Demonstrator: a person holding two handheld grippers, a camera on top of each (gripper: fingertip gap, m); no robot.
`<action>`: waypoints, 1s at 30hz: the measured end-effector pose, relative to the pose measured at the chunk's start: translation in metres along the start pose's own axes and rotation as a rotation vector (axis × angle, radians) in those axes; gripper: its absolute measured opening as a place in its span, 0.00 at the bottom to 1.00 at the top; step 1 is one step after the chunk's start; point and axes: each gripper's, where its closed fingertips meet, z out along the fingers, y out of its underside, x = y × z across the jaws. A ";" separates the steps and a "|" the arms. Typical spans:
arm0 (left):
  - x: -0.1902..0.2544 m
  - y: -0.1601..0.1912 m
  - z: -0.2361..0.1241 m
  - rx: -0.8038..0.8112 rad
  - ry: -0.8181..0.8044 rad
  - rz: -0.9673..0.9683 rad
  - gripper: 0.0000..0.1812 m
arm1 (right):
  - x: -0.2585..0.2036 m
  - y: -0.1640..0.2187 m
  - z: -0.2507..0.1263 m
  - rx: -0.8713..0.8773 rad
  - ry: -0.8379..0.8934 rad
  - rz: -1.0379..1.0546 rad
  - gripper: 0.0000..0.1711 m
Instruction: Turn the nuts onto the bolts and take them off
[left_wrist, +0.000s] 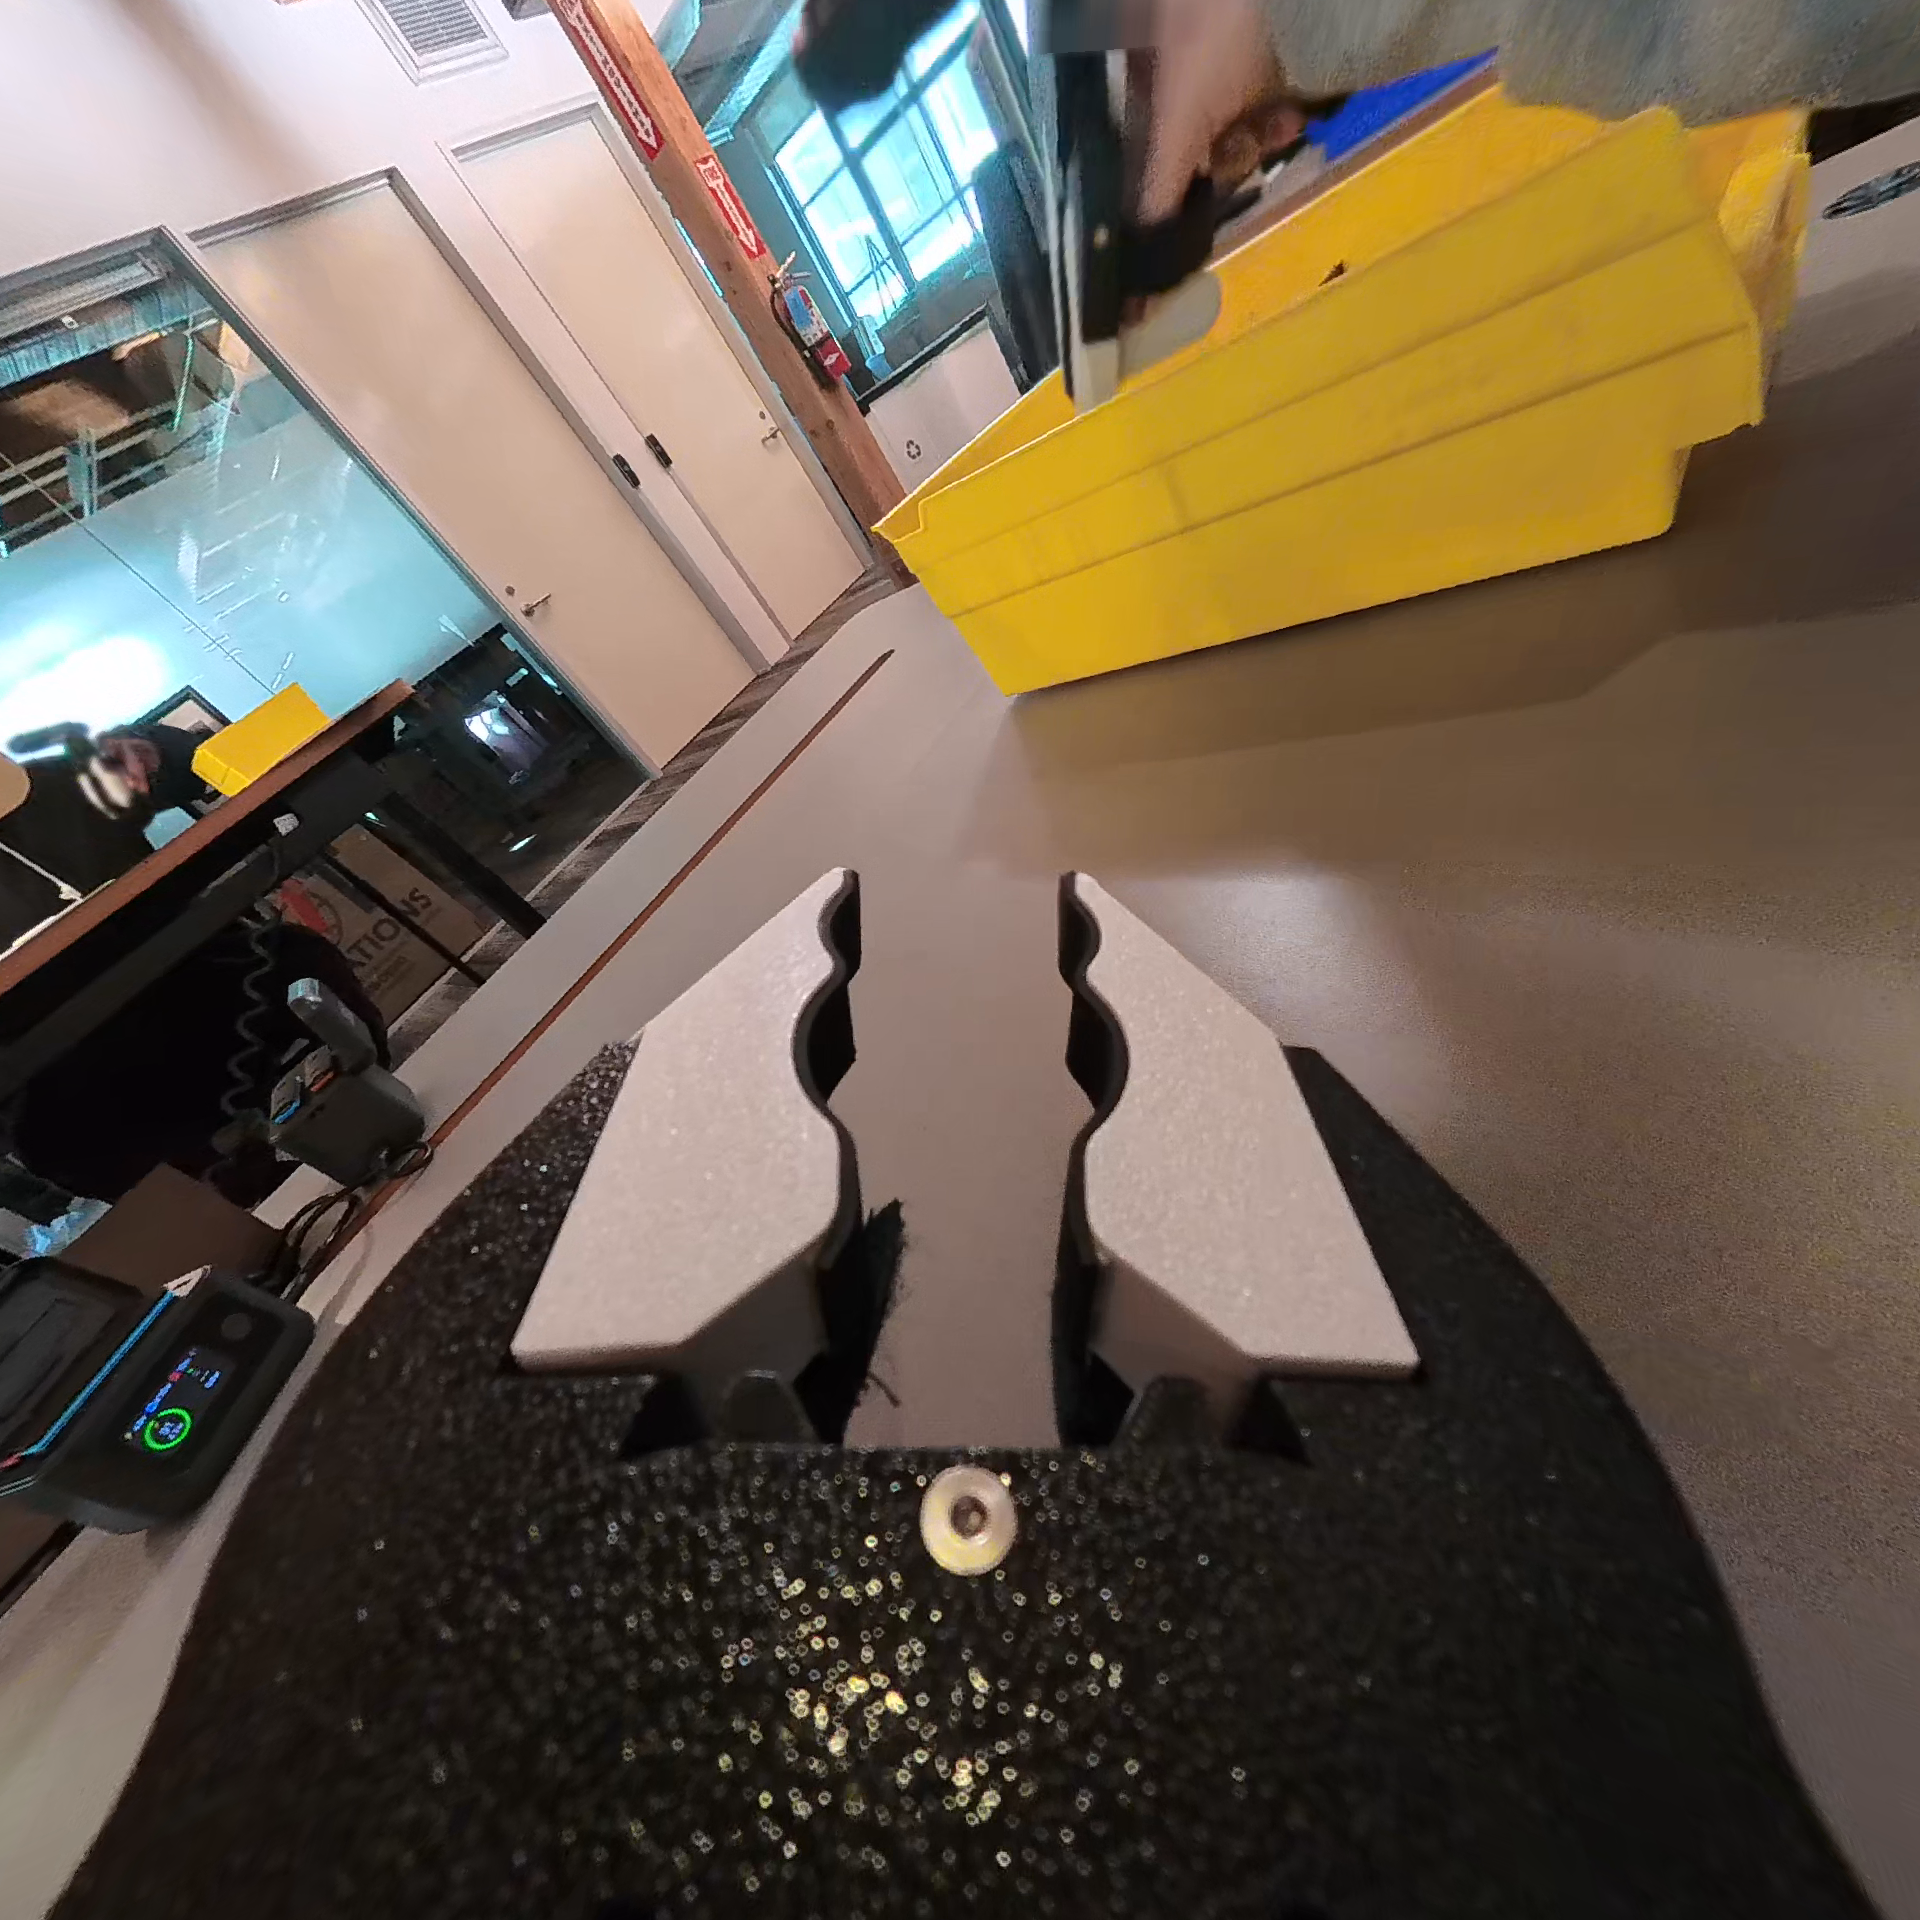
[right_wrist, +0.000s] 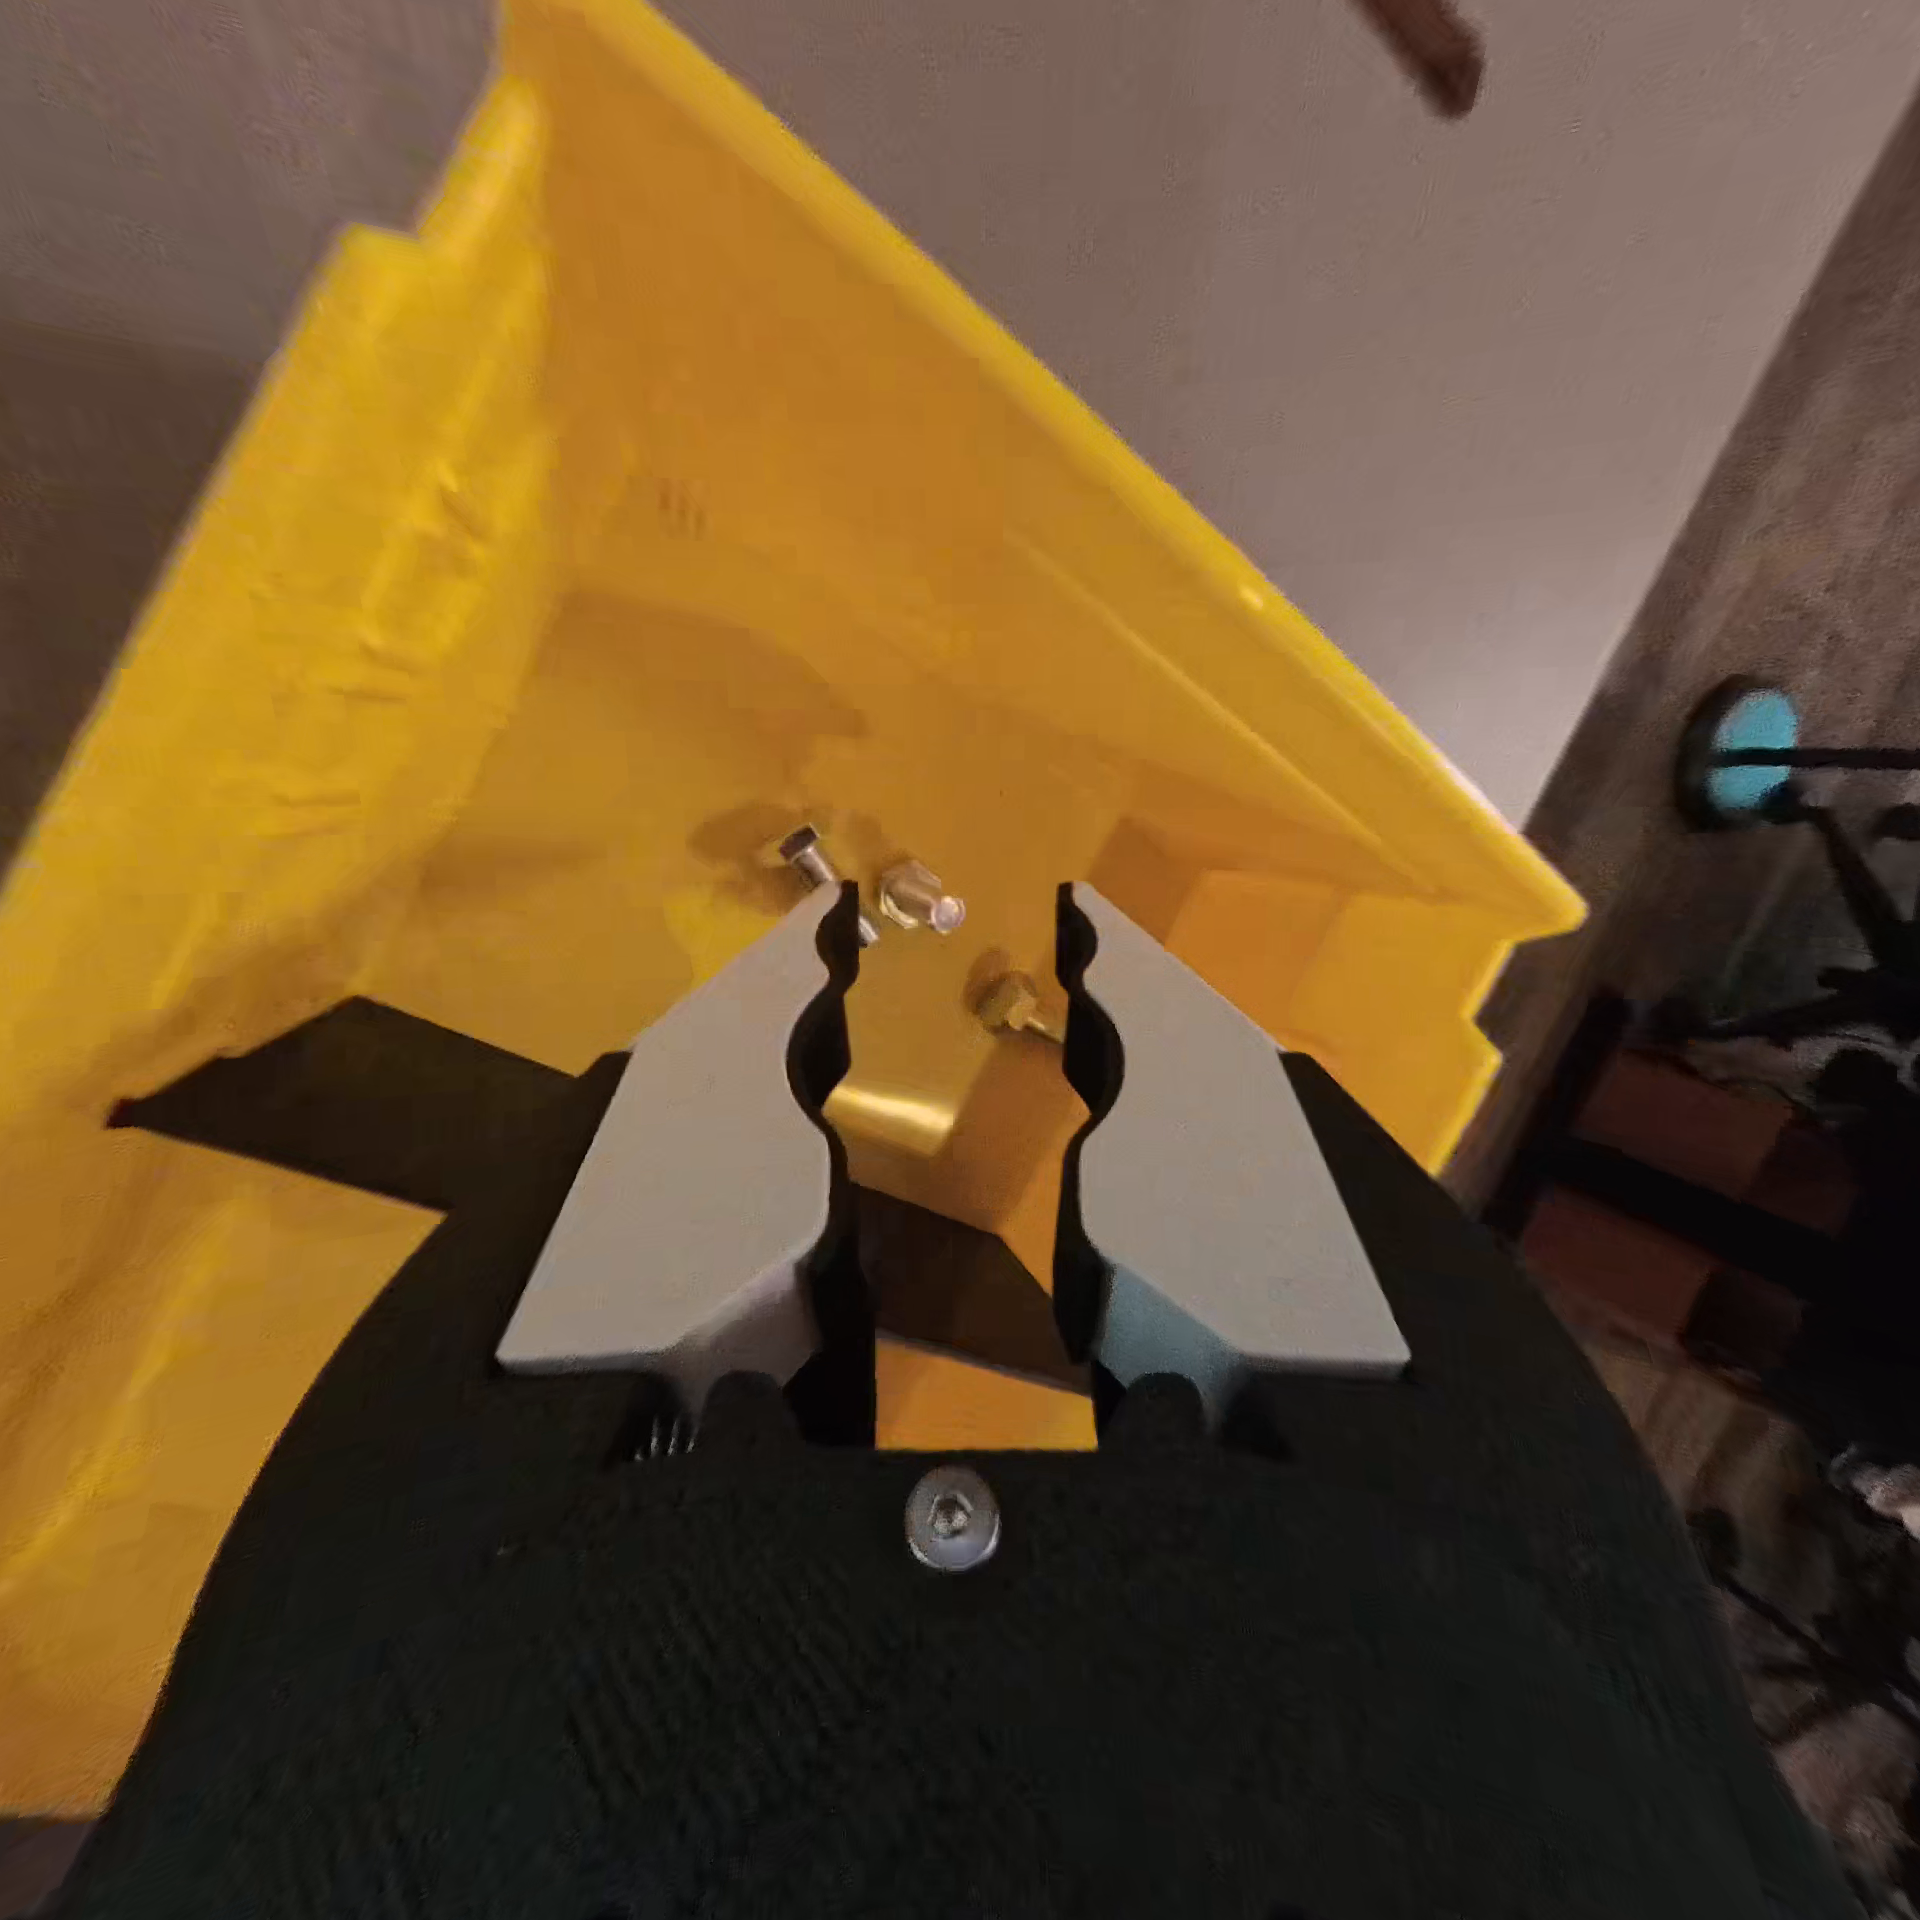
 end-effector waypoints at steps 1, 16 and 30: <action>-0.001 0.000 -0.001 0.001 -0.007 -0.001 0.19 | -0.001 -0.011 -0.018 0.073 0.044 0.005 0.21; -0.042 0.008 -0.019 -0.032 -0.242 0.003 0.00 | -0.248 -0.111 -0.126 1.277 -0.078 -0.101 0.00; -0.110 -0.024 -0.097 -0.041 -0.463 -0.335 0.15 | -0.284 -0.104 -0.119 1.431 0.035 -0.325 0.00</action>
